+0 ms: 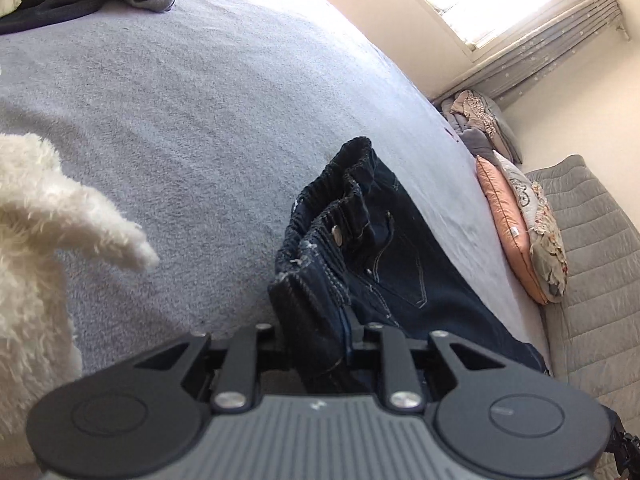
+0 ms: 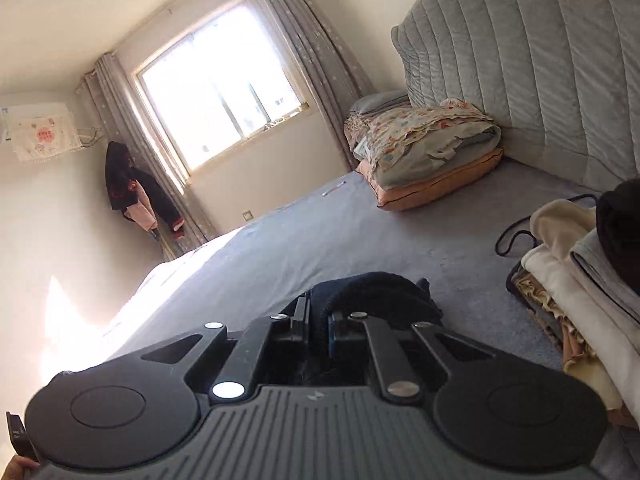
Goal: Fold clothes
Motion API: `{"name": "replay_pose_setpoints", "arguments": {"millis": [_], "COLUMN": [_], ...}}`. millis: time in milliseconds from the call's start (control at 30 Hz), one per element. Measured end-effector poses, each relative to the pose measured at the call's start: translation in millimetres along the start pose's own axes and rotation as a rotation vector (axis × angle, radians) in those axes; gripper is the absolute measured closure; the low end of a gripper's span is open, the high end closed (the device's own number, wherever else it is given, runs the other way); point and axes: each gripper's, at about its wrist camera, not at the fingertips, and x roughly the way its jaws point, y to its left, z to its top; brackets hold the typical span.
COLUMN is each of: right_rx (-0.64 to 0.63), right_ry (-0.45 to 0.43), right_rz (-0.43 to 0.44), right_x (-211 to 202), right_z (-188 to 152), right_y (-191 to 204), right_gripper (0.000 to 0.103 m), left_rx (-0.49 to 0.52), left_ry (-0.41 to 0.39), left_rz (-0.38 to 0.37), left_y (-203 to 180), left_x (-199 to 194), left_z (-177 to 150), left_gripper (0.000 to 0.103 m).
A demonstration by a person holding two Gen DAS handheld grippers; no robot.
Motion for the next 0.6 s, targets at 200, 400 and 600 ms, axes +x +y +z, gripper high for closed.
{"name": "replay_pose_setpoints", "arguments": {"millis": [200, 400, 600], "right_rx": [0.072, 0.012, -0.050], "right_ry": [0.403, 0.249, 0.223], "right_rz": [-0.275, -0.345, -0.308], "right_x": [68.8, 64.2, 127.1], "right_z": [-109.0, -83.2, -40.9], "right_y": [-98.5, -91.3, -83.7], "right_gripper": [0.080, 0.045, 0.039], "left_rx": [0.064, 0.095, 0.160], "left_ry": [0.025, -0.072, -0.060], "left_rz": [0.081, 0.079, 0.038], "left_y": [1.1, -11.6, -55.9], "left_x": [4.5, -12.4, 36.8], "left_z": [-3.1, 26.8, 62.6], "left_gripper": [0.062, 0.023, 0.013]}}
